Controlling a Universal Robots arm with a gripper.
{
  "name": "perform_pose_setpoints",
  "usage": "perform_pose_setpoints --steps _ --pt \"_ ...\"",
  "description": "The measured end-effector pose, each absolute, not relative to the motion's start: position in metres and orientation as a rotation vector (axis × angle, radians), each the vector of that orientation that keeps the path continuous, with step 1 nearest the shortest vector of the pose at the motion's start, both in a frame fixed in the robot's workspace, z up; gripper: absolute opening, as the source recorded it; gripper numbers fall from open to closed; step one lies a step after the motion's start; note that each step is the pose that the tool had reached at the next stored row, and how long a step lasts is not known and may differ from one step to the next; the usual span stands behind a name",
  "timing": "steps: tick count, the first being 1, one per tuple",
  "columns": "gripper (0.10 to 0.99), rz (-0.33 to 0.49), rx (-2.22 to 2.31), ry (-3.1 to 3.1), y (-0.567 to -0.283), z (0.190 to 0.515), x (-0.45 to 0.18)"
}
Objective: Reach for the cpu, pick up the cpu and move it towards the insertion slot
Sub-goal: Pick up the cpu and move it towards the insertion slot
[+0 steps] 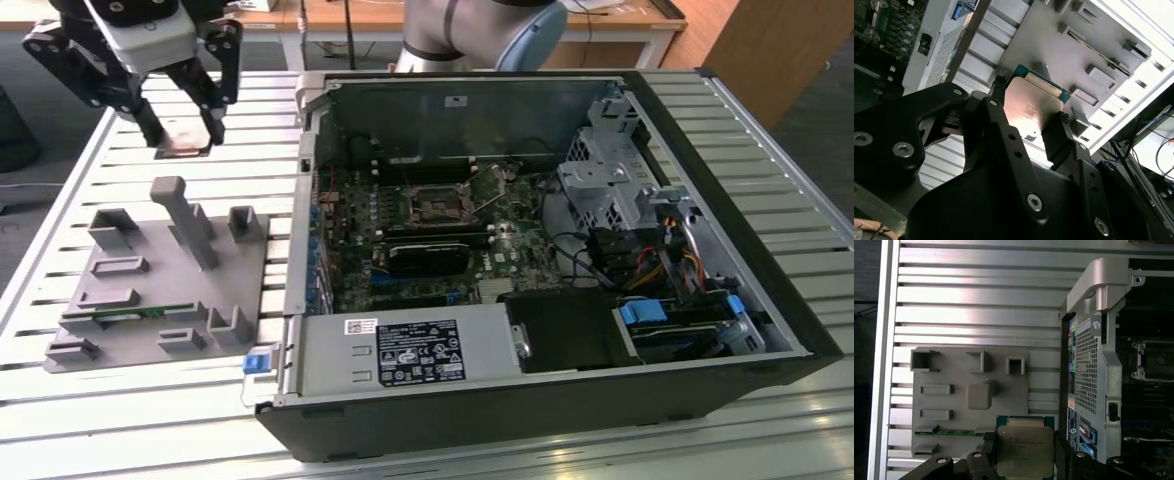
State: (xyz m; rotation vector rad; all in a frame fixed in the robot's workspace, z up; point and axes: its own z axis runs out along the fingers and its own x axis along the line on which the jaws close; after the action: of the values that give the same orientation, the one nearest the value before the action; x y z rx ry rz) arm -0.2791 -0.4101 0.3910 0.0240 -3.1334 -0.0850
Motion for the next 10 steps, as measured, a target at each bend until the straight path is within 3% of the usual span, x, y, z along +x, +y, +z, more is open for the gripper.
perform_pose_setpoints --steps 10 --pt "0.541 -0.085 0.024 -3.134 -0.410 0.390 -0.234"
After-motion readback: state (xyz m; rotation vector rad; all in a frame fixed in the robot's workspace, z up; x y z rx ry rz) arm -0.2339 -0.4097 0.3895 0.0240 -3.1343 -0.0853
